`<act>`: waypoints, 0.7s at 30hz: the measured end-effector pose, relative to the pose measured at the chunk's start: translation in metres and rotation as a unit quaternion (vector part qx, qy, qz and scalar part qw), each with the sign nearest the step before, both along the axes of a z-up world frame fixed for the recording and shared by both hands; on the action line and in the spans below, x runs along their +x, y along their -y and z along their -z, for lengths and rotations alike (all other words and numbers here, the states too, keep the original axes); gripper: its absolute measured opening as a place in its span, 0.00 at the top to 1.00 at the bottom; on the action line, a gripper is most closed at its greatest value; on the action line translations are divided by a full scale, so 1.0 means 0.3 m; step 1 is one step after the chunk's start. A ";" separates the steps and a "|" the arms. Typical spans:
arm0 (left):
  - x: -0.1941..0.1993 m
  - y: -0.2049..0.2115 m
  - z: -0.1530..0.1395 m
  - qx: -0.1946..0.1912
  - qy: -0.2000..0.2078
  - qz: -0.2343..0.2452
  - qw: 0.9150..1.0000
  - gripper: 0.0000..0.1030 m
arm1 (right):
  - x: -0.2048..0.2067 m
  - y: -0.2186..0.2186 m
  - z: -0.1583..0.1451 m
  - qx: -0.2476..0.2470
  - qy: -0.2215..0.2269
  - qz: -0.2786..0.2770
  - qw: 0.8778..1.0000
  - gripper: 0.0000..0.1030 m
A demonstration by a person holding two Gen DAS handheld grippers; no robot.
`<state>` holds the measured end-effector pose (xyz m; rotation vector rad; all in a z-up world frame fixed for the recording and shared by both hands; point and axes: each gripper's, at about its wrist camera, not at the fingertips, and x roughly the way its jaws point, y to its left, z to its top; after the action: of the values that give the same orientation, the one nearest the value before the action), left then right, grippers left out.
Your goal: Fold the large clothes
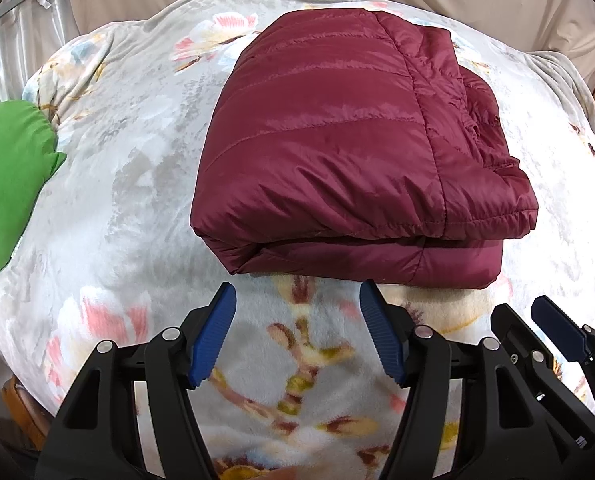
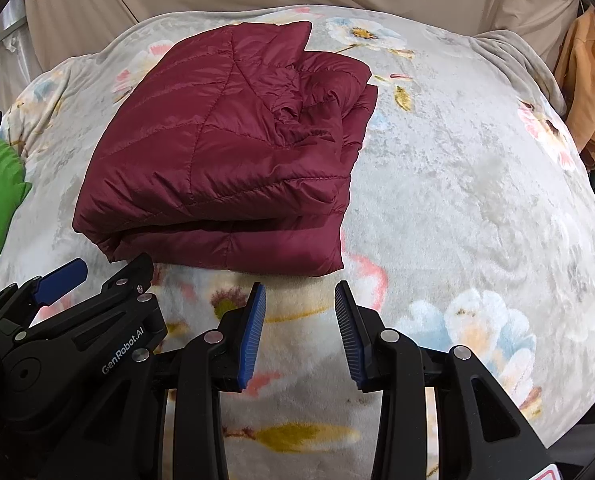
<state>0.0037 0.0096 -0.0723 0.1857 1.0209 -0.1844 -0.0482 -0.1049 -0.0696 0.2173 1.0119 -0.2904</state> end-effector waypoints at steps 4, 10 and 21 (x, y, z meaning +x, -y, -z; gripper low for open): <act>-0.001 0.001 0.002 -0.001 -0.002 0.000 1.000 0.40 | 0.000 0.002 0.000 0.000 0.000 -0.001 1.000 0.64; 0.000 0.002 0.001 -0.001 -0.004 0.001 1.000 0.40 | 0.001 0.003 0.000 -0.001 0.000 0.000 1.000 0.64; -0.002 0.004 0.003 0.001 -0.004 0.001 1.000 0.39 | 0.001 0.005 0.002 -0.001 0.001 0.001 1.000 0.64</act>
<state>0.0031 0.0085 -0.0733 0.1885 1.0281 -0.1863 -0.0479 -0.1064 -0.0703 0.2172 1.0094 -0.2917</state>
